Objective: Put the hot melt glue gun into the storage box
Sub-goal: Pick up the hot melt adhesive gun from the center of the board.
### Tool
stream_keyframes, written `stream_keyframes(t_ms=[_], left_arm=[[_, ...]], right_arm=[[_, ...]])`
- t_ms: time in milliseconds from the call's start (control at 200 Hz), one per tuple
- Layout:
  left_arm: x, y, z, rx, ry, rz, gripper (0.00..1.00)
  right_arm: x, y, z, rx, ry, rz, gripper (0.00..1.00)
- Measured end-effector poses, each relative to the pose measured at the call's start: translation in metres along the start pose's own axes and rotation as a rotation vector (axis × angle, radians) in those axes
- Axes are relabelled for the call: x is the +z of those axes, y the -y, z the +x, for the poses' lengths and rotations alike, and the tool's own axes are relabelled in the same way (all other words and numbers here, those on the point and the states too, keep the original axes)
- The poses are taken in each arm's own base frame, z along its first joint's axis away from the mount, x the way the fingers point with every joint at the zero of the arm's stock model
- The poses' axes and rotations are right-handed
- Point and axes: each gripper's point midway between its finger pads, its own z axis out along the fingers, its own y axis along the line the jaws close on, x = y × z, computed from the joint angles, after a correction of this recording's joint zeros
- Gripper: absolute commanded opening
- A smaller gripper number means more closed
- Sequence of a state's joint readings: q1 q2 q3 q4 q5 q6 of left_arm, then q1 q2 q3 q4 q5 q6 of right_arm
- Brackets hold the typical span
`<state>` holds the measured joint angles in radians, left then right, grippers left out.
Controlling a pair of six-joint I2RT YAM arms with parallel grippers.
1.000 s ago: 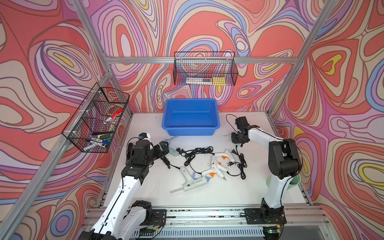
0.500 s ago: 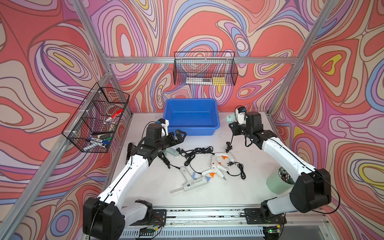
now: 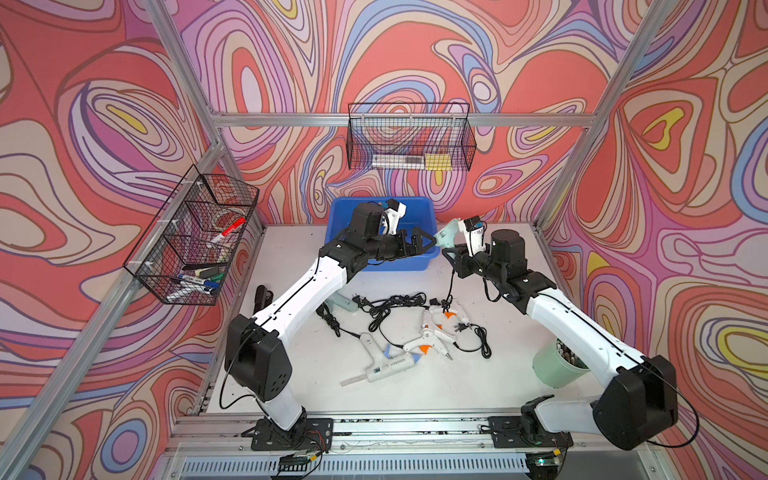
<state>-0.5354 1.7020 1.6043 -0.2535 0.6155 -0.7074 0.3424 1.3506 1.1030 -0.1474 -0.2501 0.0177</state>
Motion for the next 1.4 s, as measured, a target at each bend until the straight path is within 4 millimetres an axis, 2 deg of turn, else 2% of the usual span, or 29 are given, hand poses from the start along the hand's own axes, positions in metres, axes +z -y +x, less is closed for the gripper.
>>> stream_keyframes(t_ms=[220,431,566,701,806,1027,1127,1187,1252,1402], left_arm=[[0.021,0.009,0.002,0.000,-0.060,0.030,0.85],[0.026,0.009,0.003,-0.005,-0.080,0.037,0.68],[0.028,0.008,0.004,-0.007,-0.087,0.042,0.53],[0.029,0.009,0.004,-0.007,-0.091,0.049,0.51],[0.030,0.008,0.005,-0.010,-0.096,0.049,0.38],[0.034,0.002,0.007,-0.020,-0.109,0.046,0.00],[0.034,0.002,0.007,-0.020,-0.109,0.047,0.00],[0.034,0.002,0.007,-0.021,-0.109,0.047,0.00],[0.034,0.002,0.007,-0.022,-0.109,0.047,0.00],[0.034,0.002,0.004,-0.043,-0.101,0.049,0.00]], right_arm=[[0.001,-0.009,0.000,-0.026,0.000,-0.026,0.00],[0.002,-0.017,0.001,-0.046,-0.002,-0.050,0.00],[0.002,-0.023,0.001,-0.055,-0.003,-0.064,0.00],[0.002,-0.028,0.001,-0.064,-0.003,-0.077,0.00],[0.002,-0.030,0.001,-0.069,-0.003,-0.081,0.00],[0.001,-0.029,0.002,-0.072,-0.007,-0.073,0.00],[0.001,-0.029,0.002,-0.073,-0.007,-0.070,0.00],[0.001,-0.029,0.002,-0.073,-0.007,-0.067,0.15],[0.001,-0.030,0.001,-0.073,-0.006,-0.064,0.42],[-0.005,-0.030,-0.003,-0.083,0.005,-0.051,0.74]])
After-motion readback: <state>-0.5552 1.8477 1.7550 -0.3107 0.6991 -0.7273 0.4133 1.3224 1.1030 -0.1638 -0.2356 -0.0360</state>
